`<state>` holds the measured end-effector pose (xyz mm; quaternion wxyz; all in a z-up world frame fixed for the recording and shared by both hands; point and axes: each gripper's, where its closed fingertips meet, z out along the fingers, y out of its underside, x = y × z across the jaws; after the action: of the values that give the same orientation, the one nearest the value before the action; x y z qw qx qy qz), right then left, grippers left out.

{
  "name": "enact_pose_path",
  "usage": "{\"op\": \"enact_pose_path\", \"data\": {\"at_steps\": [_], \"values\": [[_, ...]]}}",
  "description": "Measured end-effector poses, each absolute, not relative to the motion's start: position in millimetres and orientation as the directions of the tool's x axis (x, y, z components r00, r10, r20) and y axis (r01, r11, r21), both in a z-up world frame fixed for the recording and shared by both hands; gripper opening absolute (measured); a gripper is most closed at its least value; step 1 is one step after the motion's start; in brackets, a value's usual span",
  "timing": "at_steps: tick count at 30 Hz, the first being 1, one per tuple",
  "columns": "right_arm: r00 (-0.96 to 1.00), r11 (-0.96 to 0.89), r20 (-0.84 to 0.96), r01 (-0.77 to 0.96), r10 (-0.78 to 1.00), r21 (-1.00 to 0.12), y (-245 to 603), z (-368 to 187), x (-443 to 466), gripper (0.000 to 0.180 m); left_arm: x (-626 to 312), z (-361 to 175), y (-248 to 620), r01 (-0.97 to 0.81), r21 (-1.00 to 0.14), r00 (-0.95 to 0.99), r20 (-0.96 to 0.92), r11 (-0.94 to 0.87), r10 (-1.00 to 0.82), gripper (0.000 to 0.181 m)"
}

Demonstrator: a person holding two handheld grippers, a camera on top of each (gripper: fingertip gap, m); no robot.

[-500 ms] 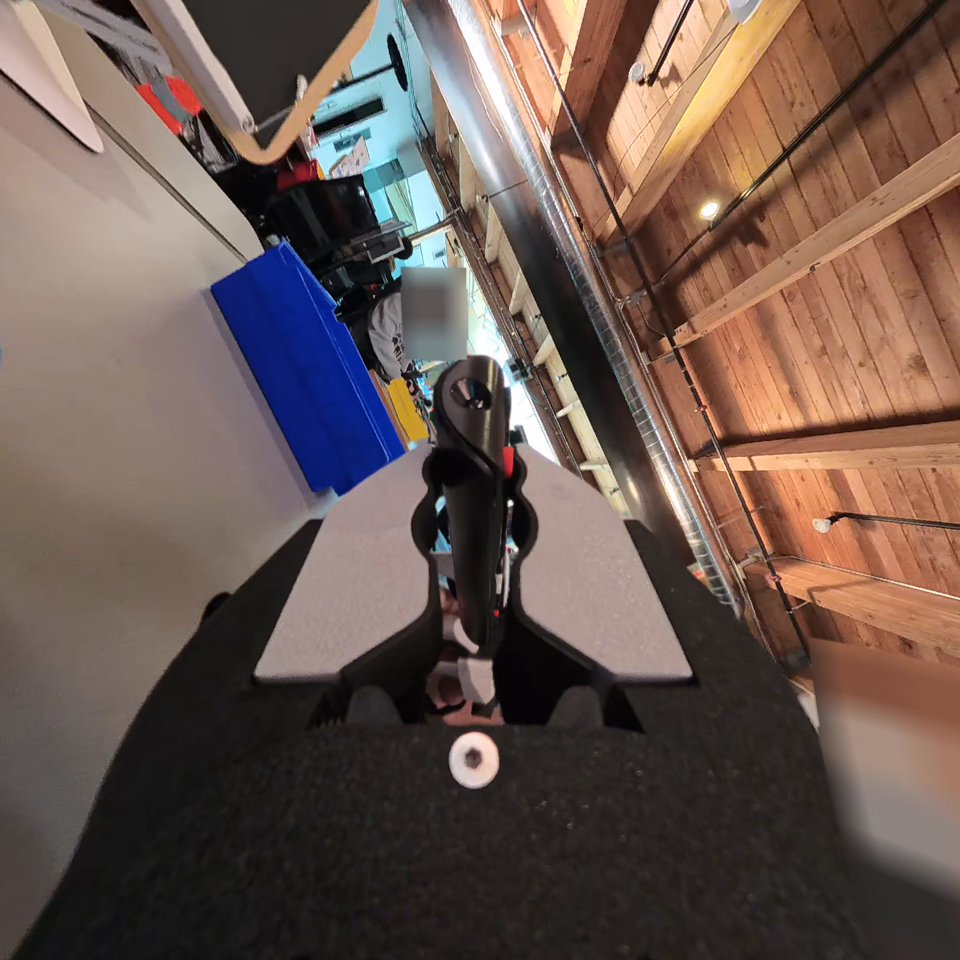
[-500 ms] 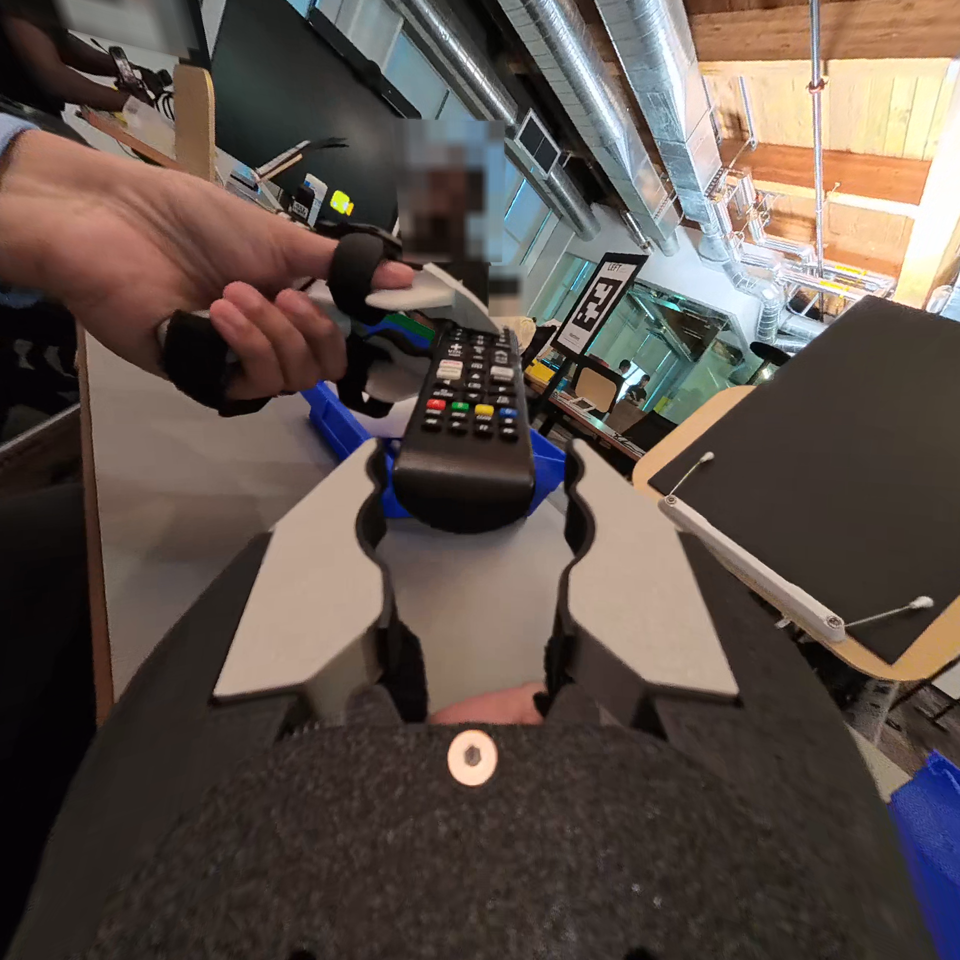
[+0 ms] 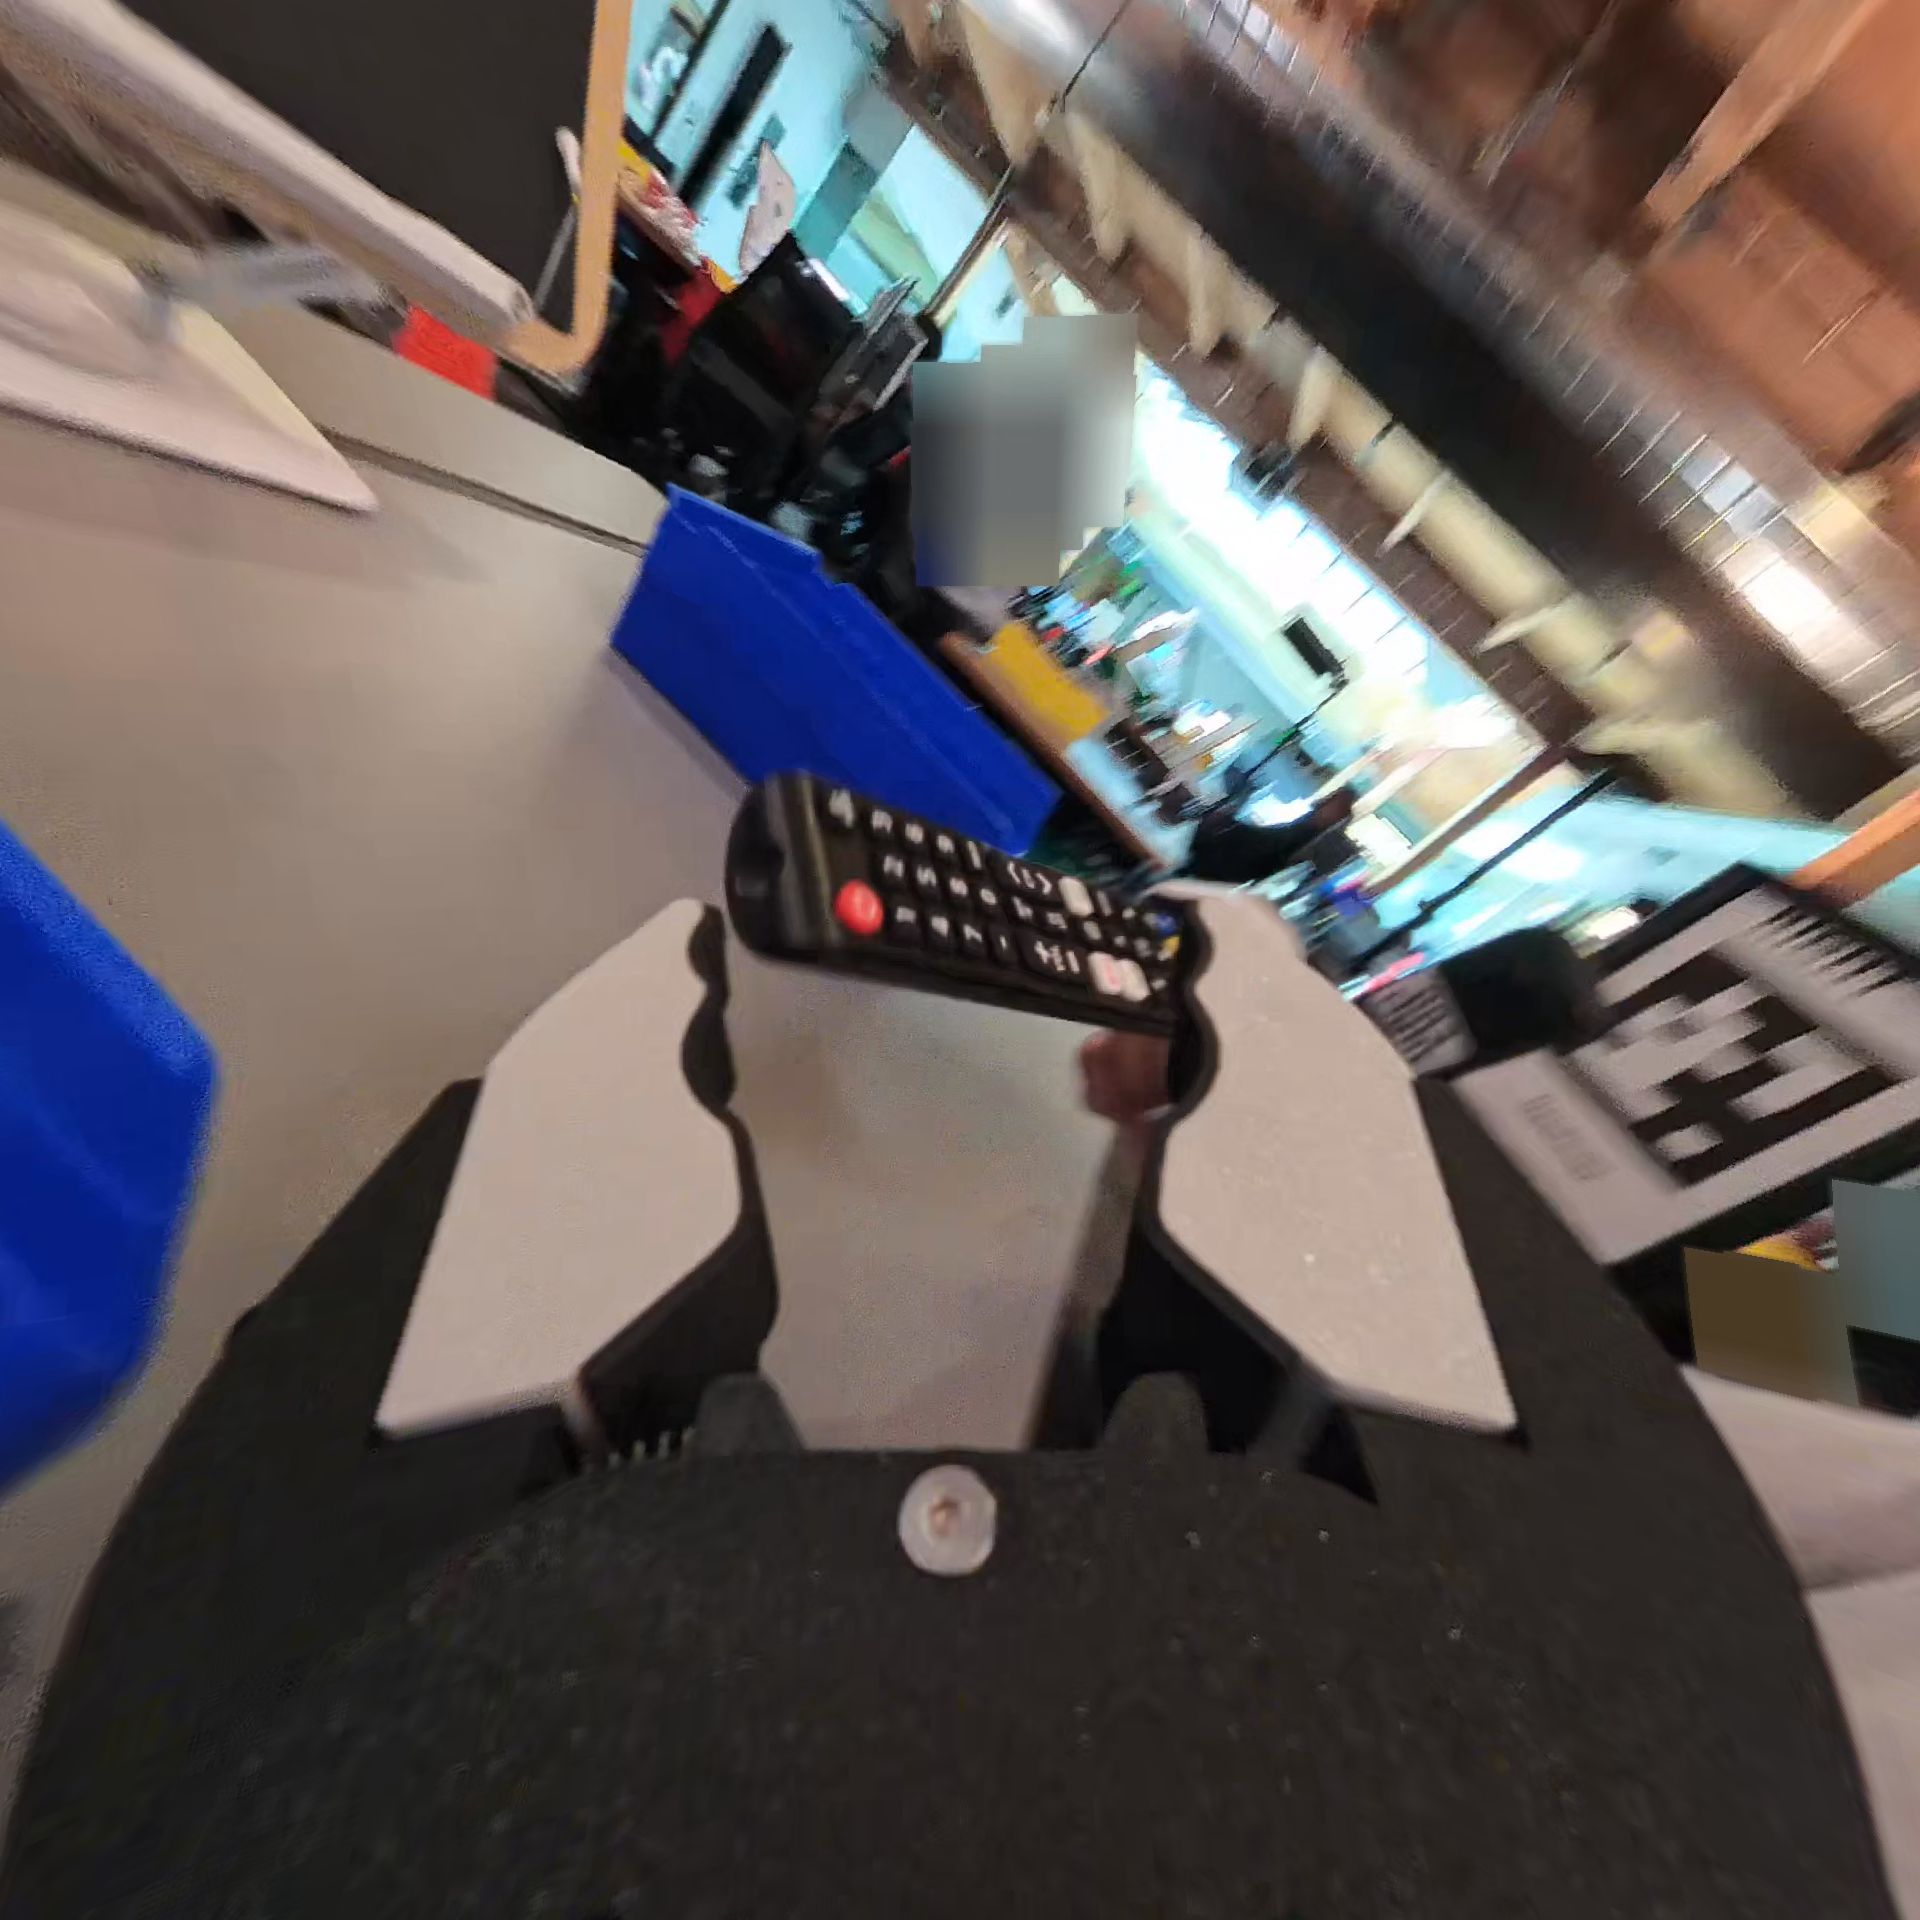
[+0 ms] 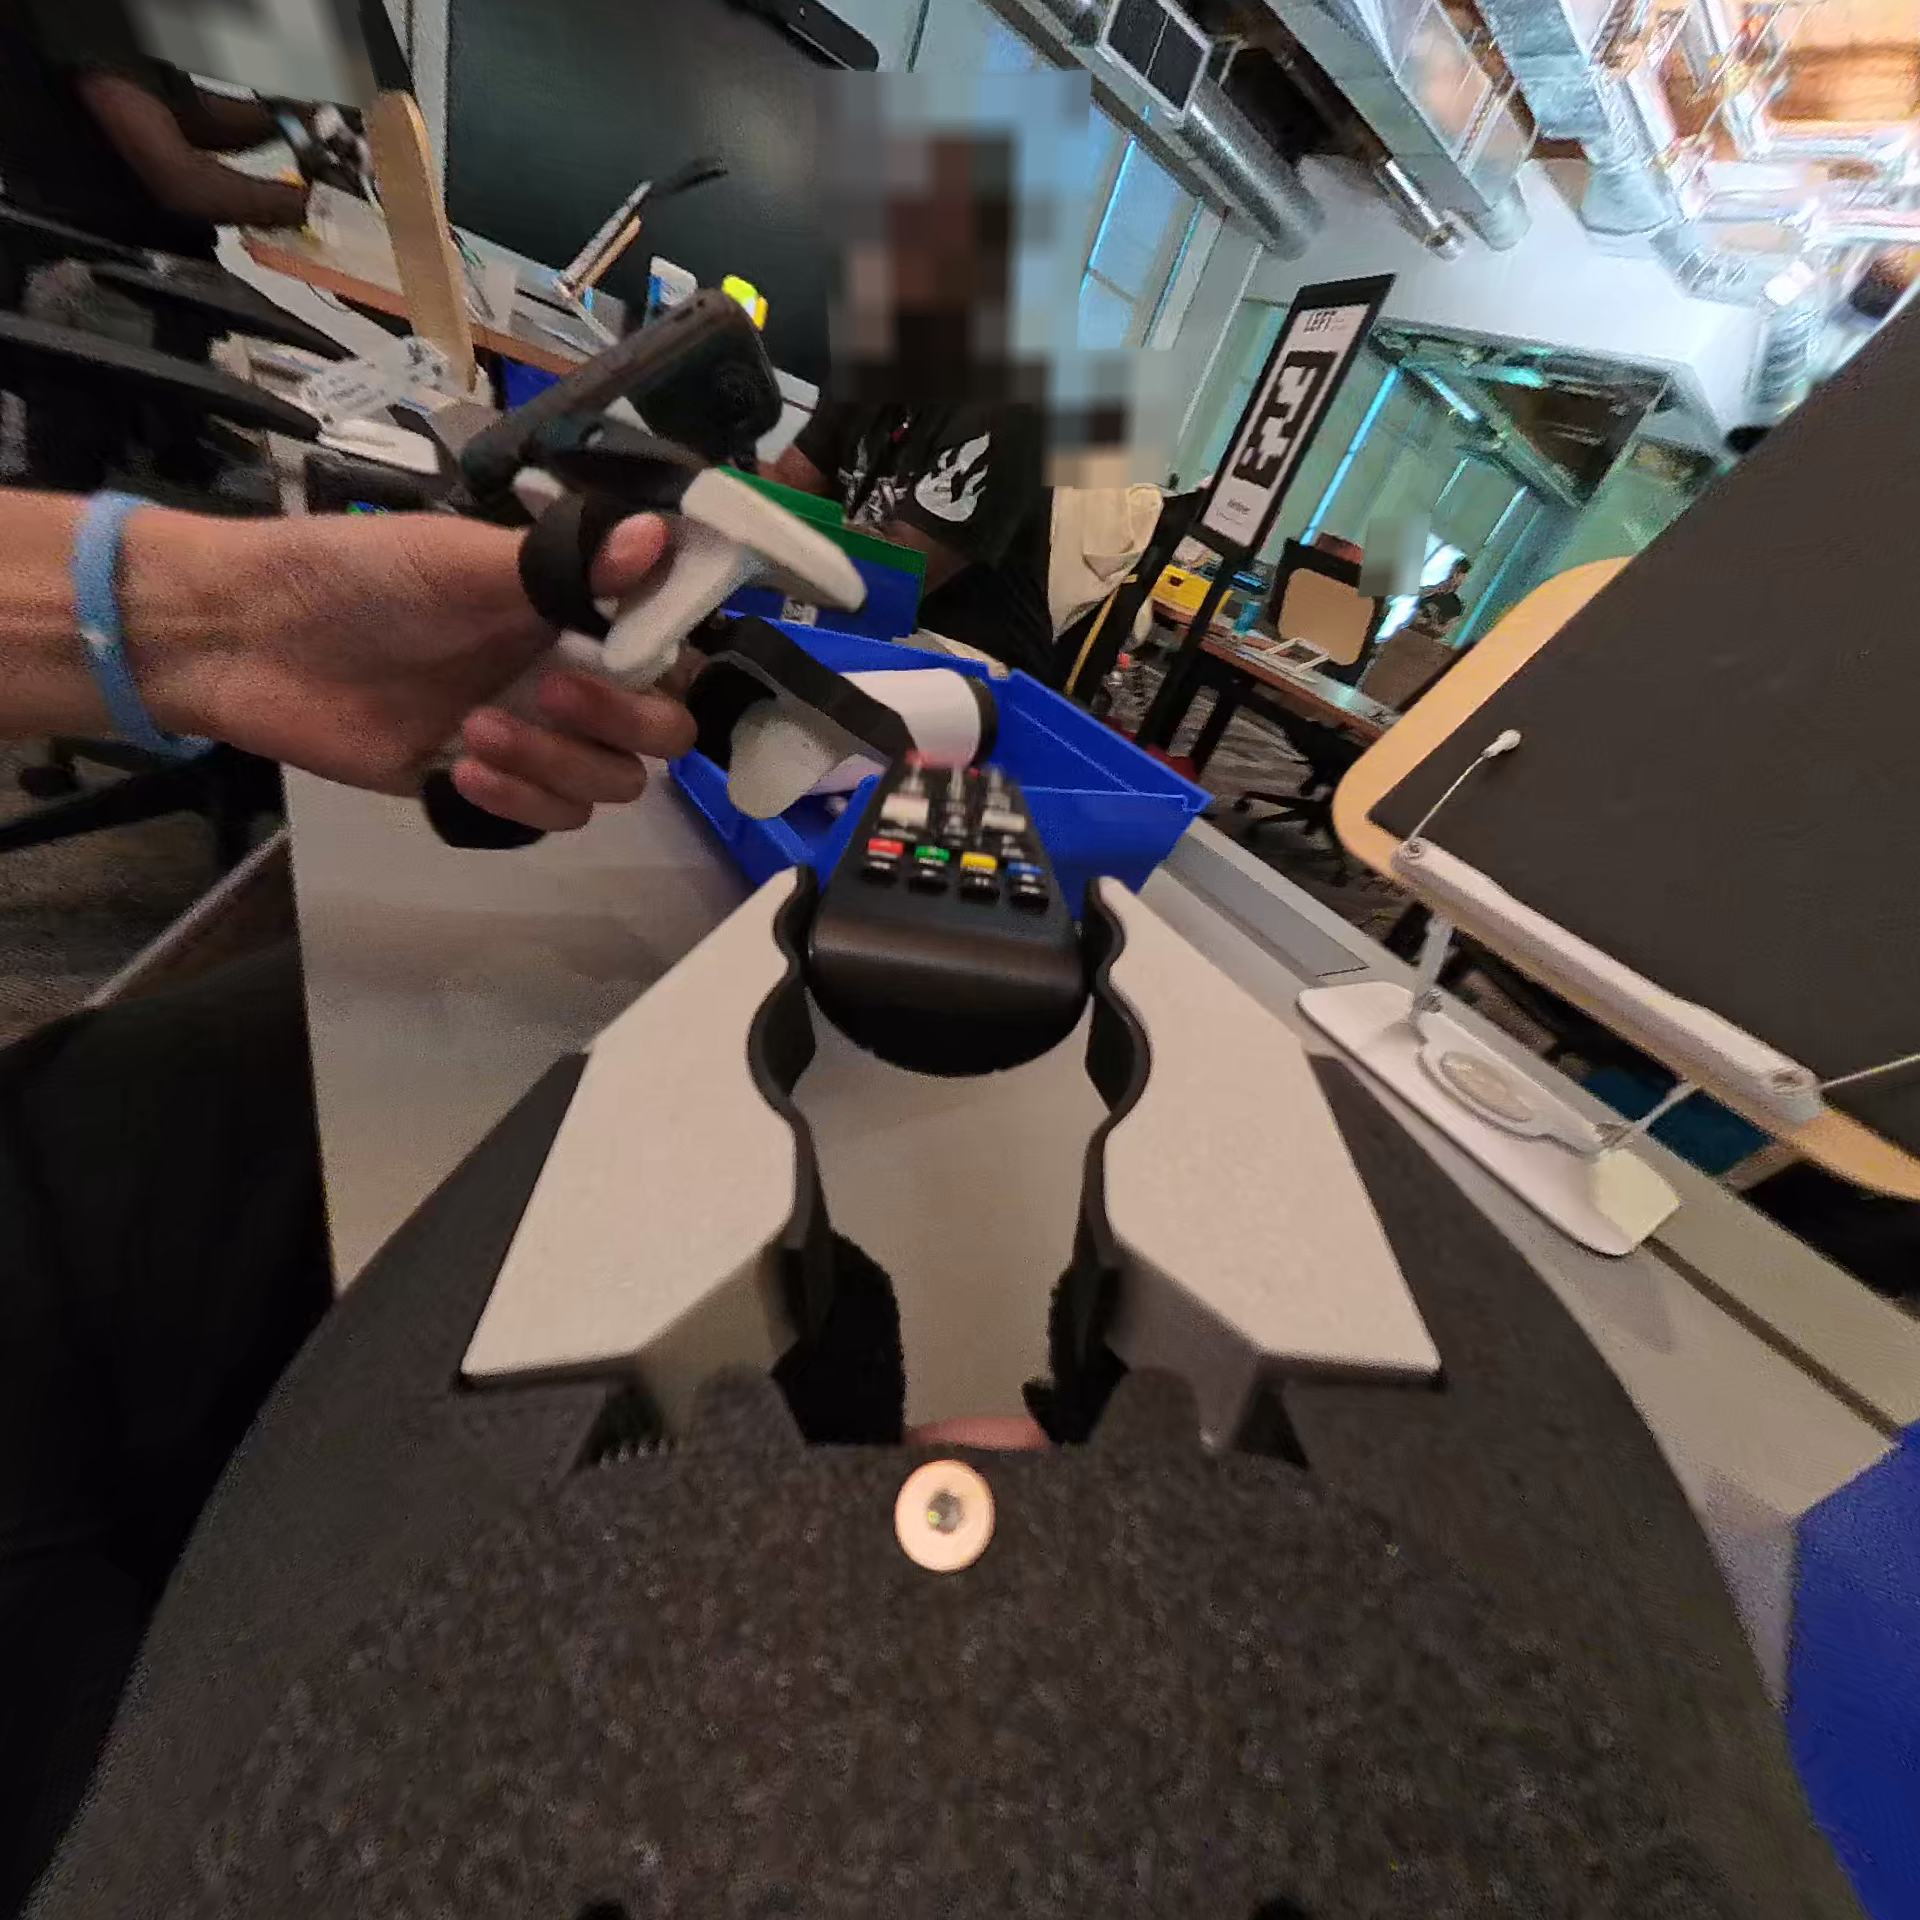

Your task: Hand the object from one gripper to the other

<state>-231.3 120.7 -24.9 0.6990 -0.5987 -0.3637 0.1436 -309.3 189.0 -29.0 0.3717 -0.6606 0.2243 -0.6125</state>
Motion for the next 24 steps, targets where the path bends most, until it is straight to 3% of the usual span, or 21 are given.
{"op": "enact_pose_path", "data": {"at_steps": [3, 6, 15, 17, 22, 24], "values": [[0.698, 0.176, 0.251, 0.180, 0.671, -0.968, 123.7, -25.3, -220.6, 0.050, -305.4, -38.5, 183.4, 0.024, -0.881, 0.231, 0.464, -0.472, -0.855, 0.100], [0.698, 0.124, 0.201, 0.160, 0.687, -0.979, 129.6, -29.3, -213.3, 0.050, -296.4, -52.0, 171.6, -0.159, -0.942, 0.277, 0.245, -0.296, -0.929, 0.102], [0.670, 0.060, 0.136, 0.135, 0.730, -0.989, 126.8, -26.7, -226.9, 0.050, -249.0, -99.1, 140.6, -0.509, -0.860, 0.263, -0.192, 0.033, -0.946, 0.097], [0.661, 0.050, 0.119, 0.123, 0.741, -0.991, 123.5, -21.9, -233.0, 0.050, -242.2, -101.3, 137.8, -0.527, -0.846, 0.265, -0.252, 0.079, -0.931, 0.090], [0.653, 0.005, 0.047, 0.066, 0.756, -0.998, 120.2, -13.3, -242.7, 0.049, -240.4, -94.3, 137.0, -0.542, -0.818, 0.276, -0.391, 0.194, -0.878, 0.031], [0.653, -0.063, -0.031, 0.025, 0.757, -0.998, 125.0, -14.8, -242.6, 0.050, -241.8, -95.7, 137.9, -0.568, -0.796, 0.279, -0.422, 0.207, -0.862, 0.027]]}}
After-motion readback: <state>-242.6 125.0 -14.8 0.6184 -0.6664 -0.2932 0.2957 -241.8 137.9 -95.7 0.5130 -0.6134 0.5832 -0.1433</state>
